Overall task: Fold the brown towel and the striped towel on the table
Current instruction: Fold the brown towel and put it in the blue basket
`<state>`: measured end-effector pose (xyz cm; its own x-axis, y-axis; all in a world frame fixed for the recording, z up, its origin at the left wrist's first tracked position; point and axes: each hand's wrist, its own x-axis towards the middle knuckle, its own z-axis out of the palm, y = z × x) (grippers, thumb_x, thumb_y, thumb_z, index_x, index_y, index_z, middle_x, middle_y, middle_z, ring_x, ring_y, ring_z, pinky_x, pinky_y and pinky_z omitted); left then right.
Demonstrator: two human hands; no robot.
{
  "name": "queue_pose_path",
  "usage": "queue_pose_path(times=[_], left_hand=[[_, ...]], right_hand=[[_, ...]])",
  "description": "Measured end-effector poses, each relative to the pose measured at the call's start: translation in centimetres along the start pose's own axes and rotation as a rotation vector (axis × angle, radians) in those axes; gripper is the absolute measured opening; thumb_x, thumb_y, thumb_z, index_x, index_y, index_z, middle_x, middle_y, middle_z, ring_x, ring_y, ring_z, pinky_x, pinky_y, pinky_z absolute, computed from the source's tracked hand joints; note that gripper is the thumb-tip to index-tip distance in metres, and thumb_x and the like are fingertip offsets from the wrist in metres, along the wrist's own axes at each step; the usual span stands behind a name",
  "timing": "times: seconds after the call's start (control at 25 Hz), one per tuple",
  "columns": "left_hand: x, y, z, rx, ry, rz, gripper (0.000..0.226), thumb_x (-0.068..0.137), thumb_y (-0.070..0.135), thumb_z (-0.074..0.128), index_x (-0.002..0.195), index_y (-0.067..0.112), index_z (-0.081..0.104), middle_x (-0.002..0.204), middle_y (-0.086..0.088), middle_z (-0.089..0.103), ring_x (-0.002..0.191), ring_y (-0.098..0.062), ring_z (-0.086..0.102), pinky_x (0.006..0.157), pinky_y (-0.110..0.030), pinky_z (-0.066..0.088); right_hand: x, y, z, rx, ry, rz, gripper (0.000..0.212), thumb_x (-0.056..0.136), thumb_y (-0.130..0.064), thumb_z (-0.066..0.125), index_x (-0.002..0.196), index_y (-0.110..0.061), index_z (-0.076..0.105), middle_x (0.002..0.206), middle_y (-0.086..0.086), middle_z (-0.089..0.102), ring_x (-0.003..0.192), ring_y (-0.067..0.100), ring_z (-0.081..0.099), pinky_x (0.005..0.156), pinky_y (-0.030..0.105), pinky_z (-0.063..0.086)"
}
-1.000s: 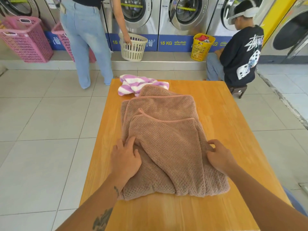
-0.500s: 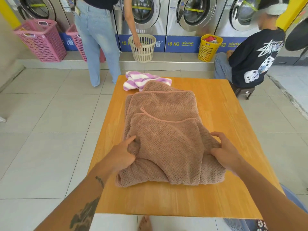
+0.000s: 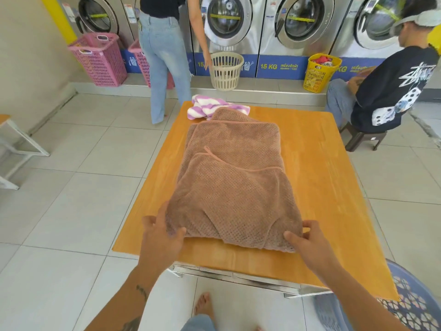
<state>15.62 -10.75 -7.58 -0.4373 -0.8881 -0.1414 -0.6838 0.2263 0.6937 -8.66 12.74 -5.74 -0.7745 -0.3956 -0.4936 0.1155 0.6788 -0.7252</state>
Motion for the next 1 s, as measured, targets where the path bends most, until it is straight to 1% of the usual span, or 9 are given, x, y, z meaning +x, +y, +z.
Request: queue_pose_path(times=[0.12, 0.24, 0.32, 0.48, 0.64, 0.72, 0.88, 0.96, 1.0], left_hand=[[-1.7, 0.6, 1.5, -0.049, 0.001, 0.035, 0.090, 0.086, 0.014, 0.071, 0.154, 0.039, 0.019, 0.108, -0.008, 0.045, 0.080, -0.017, 0.050, 0.078, -0.034, 0.046], [-1.5, 1.0, 1.3, -0.069, 0.006, 0.015, 0.084, 0.088, 0.002, 0.059, 0.154, 0.038, 0.023, 0.086, -0.002, 0.059, 0.074, -0.020, 0.055, 0.064, -0.031, 0.046], [-0.8, 0.1, -0.2, 0.040, -0.004, 0.056, 0.081, 0.087, -0.001, 0.055, 0.154, 0.036, 0.027, 0.093, 0.001, 0.058, 0.081, -0.020, 0.055, 0.070, -0.030, 0.044], [0.7, -2.2, -2.0, 0.314, -0.124, 0.133, 0.087, 0.088, 0.005, 0.055, 0.156, 0.040, 0.015, 0.097, -0.002, 0.053, 0.087, -0.021, 0.055, 0.073, -0.033, 0.047], [0.3, -1.3, -0.6, 0.137, -0.129, 0.213, 0.087, 0.086, 0.015, 0.061, 0.155, 0.042, 0.014, 0.105, -0.001, 0.048, 0.089, -0.024, 0.052, 0.078, -0.038, 0.049], [0.9, -1.2, -0.3, 0.076, -0.116, 0.267, 0.076, 0.090, 0.017, 0.063, 0.153, 0.037, 0.026, 0.117, 0.001, 0.053, 0.102, -0.024, 0.054, 0.090, -0.036, 0.047], [2.8, -3.8, -1.6, 0.122, -0.185, 0.295, 0.054, 0.094, 0.015, 0.059, 0.142, 0.038, 0.048, 0.132, 0.006, 0.059, 0.116, -0.019, 0.056, 0.099, -0.037, 0.048], [3.1, -5.0, -2.2, 0.131, -0.259, 0.266, 0.052, 0.095, 0.015, 0.058, 0.142, 0.037, 0.049, 0.128, 0.005, 0.061, 0.110, -0.017, 0.057, 0.096, -0.037, 0.049], [3.1, -5.3, -2.3, 0.127, -0.281, 0.242, 0.052, 0.095, 0.015, 0.057, 0.143, 0.035, 0.048, 0.127, 0.003, 0.061, 0.109, -0.018, 0.057, 0.094, -0.036, 0.049]], right_hand=[[-1.6, 1.0, 1.4, -0.100, -0.005, -0.005, 0.038, 0.085, -0.025, 0.073, 0.110, -0.012, 0.047, 0.098, 0.008, 0.060, 0.077, 0.019, 0.057, 0.054, 0.030, 0.039], [-1.6, 0.4, 0.9, -0.235, 0.062, -0.161, 0.023, 0.085, -0.017, 0.068, 0.095, -0.012, 0.048, 0.083, 0.006, 0.058, 0.067, 0.016, 0.050, 0.050, 0.031, 0.034], [-1.0, -0.3, -0.7, -0.336, 0.068, -0.240, 0.019, 0.083, -0.009, 0.066, 0.089, -0.011, 0.048, 0.074, 0.005, 0.054, 0.063, 0.020, 0.049, 0.050, 0.038, 0.036], [-0.6, -1.3, -2.3, -0.568, 0.039, -0.196, 0.035, 0.081, -0.005, 0.059, 0.111, -0.013, 0.044, 0.080, 0.007, 0.057, 0.067, 0.026, 0.056, 0.052, 0.040, 0.042], [-1.3, -1.3, 1.4, -0.540, 0.110, -0.209, 0.073, 0.078, -0.016, 0.059, 0.143, -0.019, 0.025, 0.116, 0.013, 0.050, 0.106, 0.038, 0.050, 0.083, 0.044, 0.045], [-1.6, -1.1, 2.4, -0.414, 0.119, -0.235, 0.071, 0.082, -0.018, 0.061, 0.145, -0.025, 0.028, 0.117, 0.013, 0.051, 0.104, 0.035, 0.052, 0.083, 0.042, 0.046], [-1.4, -0.9, 0.5, -0.479, 0.141, -0.230, 0.033, 0.087, -0.012, 0.060, 0.109, -0.035, 0.067, 0.095, 0.002, 0.069, 0.086, 0.026, 0.061, 0.072, 0.036, 0.051], [-1.5, -0.6, 0.6, -0.608, 0.142, -0.185, 0.026, 0.090, -0.018, 0.055, 0.086, -0.042, 0.064, 0.091, 0.001, 0.069, 0.086, 0.027, 0.062, 0.074, 0.040, 0.054], [-1.8, -0.6, 1.2, -0.668, 0.130, -0.146, 0.024, 0.091, -0.020, 0.051, 0.088, -0.041, 0.063, 0.094, 0.002, 0.068, 0.086, 0.028, 0.061, 0.074, 0.040, 0.053]])
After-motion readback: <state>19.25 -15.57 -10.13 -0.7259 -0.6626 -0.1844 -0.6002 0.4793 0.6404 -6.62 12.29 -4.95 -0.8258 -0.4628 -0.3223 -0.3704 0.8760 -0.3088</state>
